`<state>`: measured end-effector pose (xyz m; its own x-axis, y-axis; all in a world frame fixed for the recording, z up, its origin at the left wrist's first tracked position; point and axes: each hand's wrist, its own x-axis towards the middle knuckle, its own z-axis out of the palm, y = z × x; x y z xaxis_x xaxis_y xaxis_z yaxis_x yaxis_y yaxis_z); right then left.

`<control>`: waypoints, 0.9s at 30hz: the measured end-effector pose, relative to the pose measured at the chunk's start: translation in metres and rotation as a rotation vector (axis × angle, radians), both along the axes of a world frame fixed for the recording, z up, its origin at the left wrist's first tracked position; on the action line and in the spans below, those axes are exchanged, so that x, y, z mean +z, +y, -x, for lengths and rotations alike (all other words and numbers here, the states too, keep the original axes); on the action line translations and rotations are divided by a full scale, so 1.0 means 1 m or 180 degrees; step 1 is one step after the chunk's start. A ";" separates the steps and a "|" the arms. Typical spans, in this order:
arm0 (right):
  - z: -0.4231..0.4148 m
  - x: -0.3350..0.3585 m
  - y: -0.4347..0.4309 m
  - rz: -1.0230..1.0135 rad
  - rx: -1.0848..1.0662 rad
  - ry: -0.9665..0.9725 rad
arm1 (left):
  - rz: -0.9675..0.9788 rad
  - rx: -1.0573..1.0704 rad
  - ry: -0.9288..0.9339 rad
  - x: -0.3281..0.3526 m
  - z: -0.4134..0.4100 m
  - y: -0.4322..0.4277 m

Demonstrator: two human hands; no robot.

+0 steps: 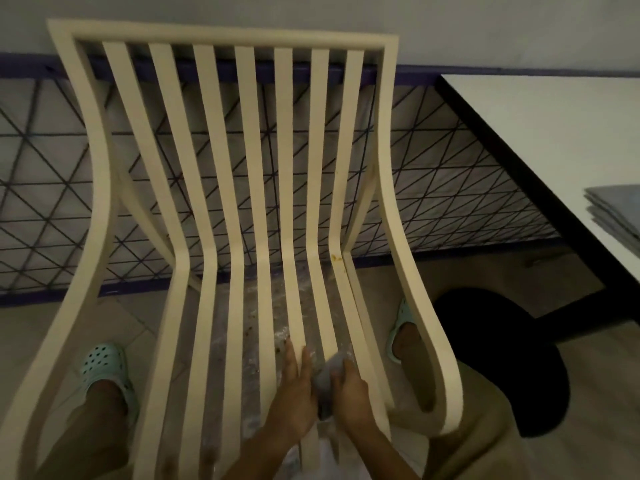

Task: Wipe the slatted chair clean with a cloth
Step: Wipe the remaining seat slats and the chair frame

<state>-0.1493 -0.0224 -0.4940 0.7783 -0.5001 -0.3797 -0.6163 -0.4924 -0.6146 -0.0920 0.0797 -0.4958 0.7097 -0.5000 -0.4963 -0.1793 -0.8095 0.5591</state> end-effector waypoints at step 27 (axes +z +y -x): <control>0.089 0.006 -0.001 0.1172 0.0989 0.0433 | 0.0154 -0.0274 -0.0357 -0.010 0.031 0.012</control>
